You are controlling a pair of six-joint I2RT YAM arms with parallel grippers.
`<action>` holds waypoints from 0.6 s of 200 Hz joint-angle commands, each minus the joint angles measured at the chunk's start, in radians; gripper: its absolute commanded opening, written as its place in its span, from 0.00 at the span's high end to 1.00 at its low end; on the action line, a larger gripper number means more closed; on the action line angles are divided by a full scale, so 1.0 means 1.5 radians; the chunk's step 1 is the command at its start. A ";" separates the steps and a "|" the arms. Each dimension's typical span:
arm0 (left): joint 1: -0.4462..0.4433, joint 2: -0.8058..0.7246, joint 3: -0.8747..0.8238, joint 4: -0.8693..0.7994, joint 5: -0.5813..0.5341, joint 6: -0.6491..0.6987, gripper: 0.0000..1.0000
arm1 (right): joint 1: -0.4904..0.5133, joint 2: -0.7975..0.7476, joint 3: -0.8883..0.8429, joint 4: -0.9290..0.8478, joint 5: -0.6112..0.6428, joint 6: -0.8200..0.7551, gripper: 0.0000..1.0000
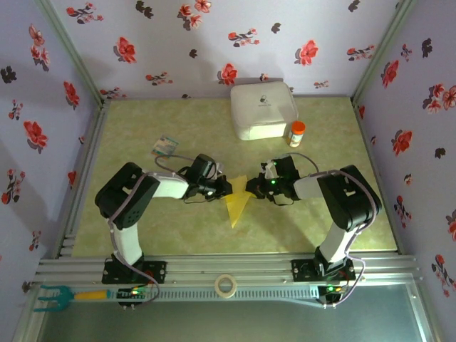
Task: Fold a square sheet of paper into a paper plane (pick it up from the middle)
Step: Fold the wing for the fifth time at the center of the table.
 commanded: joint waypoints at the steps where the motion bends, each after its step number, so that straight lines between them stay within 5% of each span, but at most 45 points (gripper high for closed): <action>1: 0.004 -0.040 0.007 -0.040 0.006 0.028 0.94 | -0.005 -0.003 -0.004 0.027 -0.008 0.011 0.92; 71: -0.005 -0.134 0.021 -0.086 -0.012 0.061 0.76 | -0.004 -0.041 -0.052 0.092 0.041 0.094 0.96; 120: -0.087 -0.197 0.009 -0.153 -0.114 0.164 0.66 | 0.014 -0.116 -0.126 0.149 0.173 0.236 0.96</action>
